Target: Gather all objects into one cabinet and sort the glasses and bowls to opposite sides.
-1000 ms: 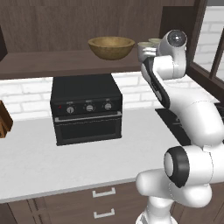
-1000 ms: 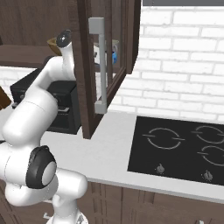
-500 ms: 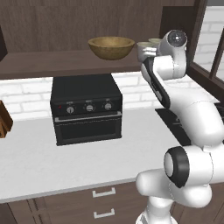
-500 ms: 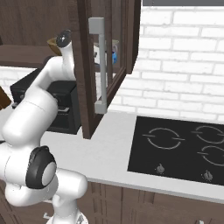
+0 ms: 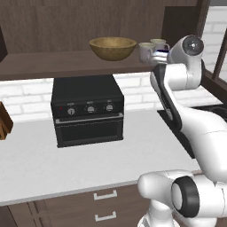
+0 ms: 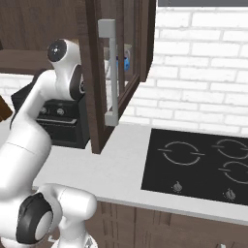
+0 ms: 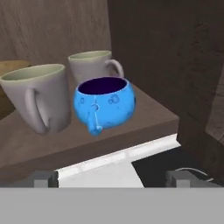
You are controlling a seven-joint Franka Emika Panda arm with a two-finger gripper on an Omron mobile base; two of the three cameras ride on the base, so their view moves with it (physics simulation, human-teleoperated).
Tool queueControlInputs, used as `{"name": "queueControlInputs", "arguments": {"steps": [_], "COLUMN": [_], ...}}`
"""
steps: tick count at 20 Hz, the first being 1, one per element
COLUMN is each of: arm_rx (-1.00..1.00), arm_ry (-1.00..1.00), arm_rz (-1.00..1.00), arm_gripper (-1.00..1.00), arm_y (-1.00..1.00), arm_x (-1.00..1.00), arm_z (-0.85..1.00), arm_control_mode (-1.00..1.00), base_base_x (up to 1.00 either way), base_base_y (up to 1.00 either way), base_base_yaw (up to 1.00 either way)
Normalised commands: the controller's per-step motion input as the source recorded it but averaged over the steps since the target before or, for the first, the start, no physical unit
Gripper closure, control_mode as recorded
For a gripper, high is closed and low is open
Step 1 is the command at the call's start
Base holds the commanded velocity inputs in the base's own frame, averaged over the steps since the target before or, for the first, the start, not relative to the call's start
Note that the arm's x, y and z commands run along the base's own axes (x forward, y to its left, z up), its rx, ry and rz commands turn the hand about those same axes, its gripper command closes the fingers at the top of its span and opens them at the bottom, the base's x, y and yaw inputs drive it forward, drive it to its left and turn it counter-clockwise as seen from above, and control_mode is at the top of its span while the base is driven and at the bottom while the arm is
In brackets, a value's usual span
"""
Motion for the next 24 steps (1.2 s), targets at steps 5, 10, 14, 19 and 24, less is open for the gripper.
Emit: {"name": "queueControlInputs", "arguments": {"steps": [5,10,14,19,24], "arm_rx": [0.0,0.0,0.0,-0.02,0.0], "arm_ry": [-0.06,-0.04,-0.02,-0.03,-0.01], "arm_rz": [0.0,0.0,0.01,0.01,0.0], "arm_gripper": [-1.0,-1.0,-1.0,-1.0,-1.0], "arm_y": [0.2,0.36,0.35,0.62,0.65], "arm_x": [-0.54,-0.26,-0.23,-0.17,-0.01], "arm_z": [0.0,0.02,0.05,0.09,0.12], "arm_control_mode": [-1.0,-1.0,-1.0,-1.0,-1.0], "base_base_x": [0.0,0.0,0.0,0.0,0.0], "base_base_y": [0.0,0.0,0.0,0.0,0.0], "base_base_yaw": [0.0,0.0,0.0,0.0,0.0]}}
